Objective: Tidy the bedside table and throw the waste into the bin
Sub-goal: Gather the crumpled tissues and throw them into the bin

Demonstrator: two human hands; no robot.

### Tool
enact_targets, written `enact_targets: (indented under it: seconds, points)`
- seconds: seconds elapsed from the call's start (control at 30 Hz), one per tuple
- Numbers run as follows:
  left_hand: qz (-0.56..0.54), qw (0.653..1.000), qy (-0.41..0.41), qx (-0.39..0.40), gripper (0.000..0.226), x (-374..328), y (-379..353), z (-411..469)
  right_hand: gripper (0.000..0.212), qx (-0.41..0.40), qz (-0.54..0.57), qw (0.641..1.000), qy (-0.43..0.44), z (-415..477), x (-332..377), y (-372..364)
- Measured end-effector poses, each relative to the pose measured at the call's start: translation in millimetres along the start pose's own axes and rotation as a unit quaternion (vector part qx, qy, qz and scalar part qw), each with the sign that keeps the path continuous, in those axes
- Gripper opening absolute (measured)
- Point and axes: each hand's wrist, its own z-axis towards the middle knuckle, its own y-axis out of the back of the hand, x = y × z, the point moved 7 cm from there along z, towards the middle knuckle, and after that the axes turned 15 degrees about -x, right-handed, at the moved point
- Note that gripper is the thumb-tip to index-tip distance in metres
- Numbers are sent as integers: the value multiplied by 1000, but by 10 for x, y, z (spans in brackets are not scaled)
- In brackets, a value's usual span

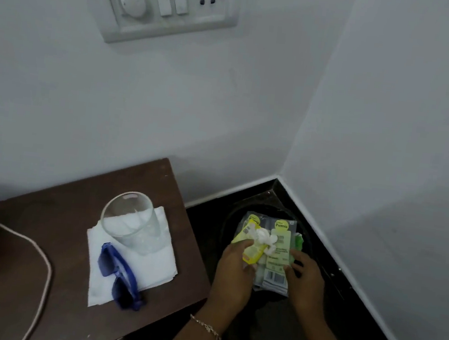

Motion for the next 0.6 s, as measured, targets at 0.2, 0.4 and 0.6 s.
enact_targets:
  seconds: [0.2, 0.4, 0.6]
  points:
    - [-66, 997, -16, -31, 39, -48, 441, -198, 34, 41, 27, 999, 14, -405, 142, 10]
    - [-145, 984, 39, -92, 30, 272, 1208, -418, 58, 90, 57, 994, 34, -872, 631, -85]
    - [-150, 955, 82, -241, 36, 989, 2583, -776, 46, 118, 82, 979, 148, -1631, 1500, -351]
